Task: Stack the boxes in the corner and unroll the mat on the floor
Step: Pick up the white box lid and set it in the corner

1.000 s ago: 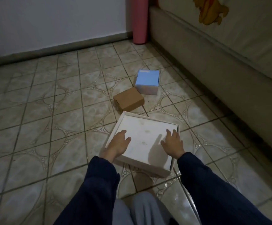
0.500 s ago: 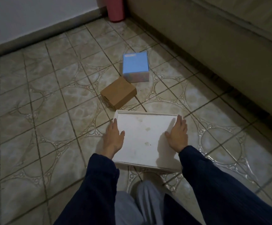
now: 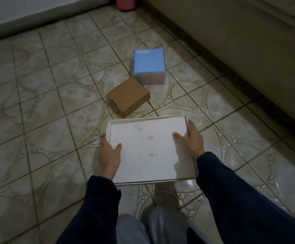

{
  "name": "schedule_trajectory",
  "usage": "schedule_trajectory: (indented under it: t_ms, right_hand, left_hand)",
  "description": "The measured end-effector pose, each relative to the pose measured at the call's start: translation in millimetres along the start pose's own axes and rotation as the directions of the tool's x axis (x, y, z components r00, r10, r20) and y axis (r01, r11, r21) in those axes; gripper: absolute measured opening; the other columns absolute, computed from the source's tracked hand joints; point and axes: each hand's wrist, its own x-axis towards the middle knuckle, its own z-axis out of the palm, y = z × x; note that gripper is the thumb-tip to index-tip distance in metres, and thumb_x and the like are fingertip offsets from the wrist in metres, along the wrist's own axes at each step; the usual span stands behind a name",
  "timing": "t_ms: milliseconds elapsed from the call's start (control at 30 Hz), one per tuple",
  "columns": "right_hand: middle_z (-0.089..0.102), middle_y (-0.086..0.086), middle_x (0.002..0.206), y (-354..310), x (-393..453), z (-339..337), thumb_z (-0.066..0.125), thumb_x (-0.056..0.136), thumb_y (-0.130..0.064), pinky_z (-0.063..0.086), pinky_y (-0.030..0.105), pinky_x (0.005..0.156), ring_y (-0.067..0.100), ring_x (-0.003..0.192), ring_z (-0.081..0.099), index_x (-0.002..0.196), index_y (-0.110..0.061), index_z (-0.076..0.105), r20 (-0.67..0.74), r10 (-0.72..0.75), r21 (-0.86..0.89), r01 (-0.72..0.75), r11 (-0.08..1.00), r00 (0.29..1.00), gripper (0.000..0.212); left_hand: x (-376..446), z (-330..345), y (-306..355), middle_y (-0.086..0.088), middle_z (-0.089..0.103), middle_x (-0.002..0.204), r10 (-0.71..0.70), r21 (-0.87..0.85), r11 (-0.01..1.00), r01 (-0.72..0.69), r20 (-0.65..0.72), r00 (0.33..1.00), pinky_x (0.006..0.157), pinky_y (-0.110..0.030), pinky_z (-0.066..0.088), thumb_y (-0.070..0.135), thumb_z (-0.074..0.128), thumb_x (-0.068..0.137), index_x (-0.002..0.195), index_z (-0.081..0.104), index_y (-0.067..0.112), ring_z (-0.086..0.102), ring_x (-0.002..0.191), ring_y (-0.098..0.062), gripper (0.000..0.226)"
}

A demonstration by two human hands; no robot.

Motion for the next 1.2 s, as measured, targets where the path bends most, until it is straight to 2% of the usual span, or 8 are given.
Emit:
schedule_trajectory:
  t_ms: [133, 267, 433, 600, 800, 967, 1067, 1200]
  right_hand:
    - [0.042, -0.006, 0.143, 2, -5, 12, 0.07, 0.071, -0.041, 0.04, 0.037, 0.104, 0.017, 0.129, 0.042, 0.147, -0.028, 0.021, 0.139, -0.057, 0.072, 0.048, 0.996, 0.989, 0.091]
    - [0.024, -0.003, 0.156, -3, -6, 18, 0.062, 0.064, -0.053, 0.03, 0.042, 0.113, 0.021, 0.141, 0.028, 0.149, -0.031, 0.009, 0.139, -0.078, 0.05, 0.072, 0.996, 0.987, 0.103]
    - [0.03, 0.007, 0.153, -13, 5, 27, 0.068, 0.073, -0.039, 0.03, 0.041, 0.112, 0.027, 0.139, 0.032, 0.15, -0.022, 0.011, 0.164, -0.07, 0.054, 0.062, 0.997, 0.984, 0.097]
    - [0.051, -0.001, 0.126, -51, 13, 46, 0.065, 0.068, -0.034, 0.043, 0.048, 0.103, 0.024, 0.118, 0.05, 0.14, -0.02, 0.031, 0.206, -0.131, 0.057, 0.122, 0.991, 0.97, 0.081]
    - [0.053, 0.007, 0.133, -130, 16, 74, 0.068, 0.064, -0.043, 0.044, 0.042, 0.102, 0.023, 0.12, 0.052, 0.14, -0.018, 0.033, 0.267, -0.195, 0.127, 0.166, 0.978, 0.944, 0.087]
    - [0.052, -0.002, 0.13, -220, 13, 101, 0.069, 0.065, -0.044, 0.042, 0.035, 0.1, 0.017, 0.12, 0.05, 0.14, -0.018, 0.035, 0.324, -0.279, 0.143, 0.245, 0.959, 0.904, 0.086]
    - [0.052, 0.007, 0.126, -273, 12, 114, 0.066, 0.061, -0.05, 0.036, 0.015, 0.087, 0.02, 0.115, 0.05, 0.136, -0.002, 0.036, 0.337, -0.325, 0.131, 0.298, 0.945, 0.884, 0.095]
    - [0.045, 0.006, 0.136, -327, 15, 129, 0.066, 0.086, -0.021, 0.033, 0.012, 0.077, 0.021, 0.124, 0.044, 0.144, -0.008, 0.025, 0.417, -0.34, 0.121, 0.319, 0.94, 0.843, 0.073]
  left_hand:
    - [6, -18, -15, -0.011, 0.057, 0.129, -0.032, -0.085, 0.996, 0.034, 0.031, 0.999, 0.084, -0.03, 0.043, 0.028, 0.064, 0.087, 0.143, 0.031, 0.017, 0.057, 0.111, -0.031, 0.065]
    - [7, -17, -16, -0.01, 0.057, 0.13, -0.057, -0.072, 0.996, 0.059, 0.033, 0.998, 0.088, -0.034, 0.045, 0.033, 0.068, 0.083, 0.144, 0.029, 0.019, 0.057, 0.113, -0.031, 0.074]
    - [8, -22, -15, -0.011, 0.057, 0.129, -0.071, -0.071, 0.995, 0.07, -0.015, 0.997, 0.089, -0.035, 0.044, 0.031, 0.069, 0.083, 0.141, 0.033, 0.02, 0.056, 0.114, -0.032, 0.07]
    - [18, -48, -21, -0.01, 0.051, 0.136, -0.109, -0.156, 0.983, 0.098, -0.061, 0.992, 0.096, -0.039, 0.042, 0.027, 0.069, 0.083, 0.146, 0.027, 0.021, 0.051, 0.121, -0.032, 0.076]
    - [44, -122, -9, -0.011, 0.055, 0.132, -0.126, -0.171, 0.98, 0.101, -0.142, 0.982, 0.092, -0.039, 0.045, 0.028, 0.069, 0.083, 0.144, 0.027, 0.024, 0.055, 0.116, -0.034, 0.074]
    - [60, -209, 10, -0.008, 0.05, 0.138, -0.134, -0.204, 0.975, 0.092, -0.205, 0.969, 0.1, -0.041, 0.04, 0.028, 0.068, 0.084, 0.147, 0.023, 0.026, 0.05, 0.121, -0.032, 0.077]
    - [69, -258, 22, -0.006, 0.051, 0.138, -0.135, -0.237, 0.969, 0.076, -0.244, 0.96, 0.098, -0.037, 0.041, 0.028, 0.068, 0.084, 0.148, 0.021, 0.027, 0.051, 0.121, -0.03, 0.08]
    - [80, -310, 33, -0.008, 0.054, 0.135, -0.147, -0.219, 0.973, 0.079, -0.314, 0.938, 0.096, -0.037, 0.042, 0.031, 0.068, 0.084, 0.148, 0.019, 0.029, 0.054, 0.118, -0.033, 0.081]
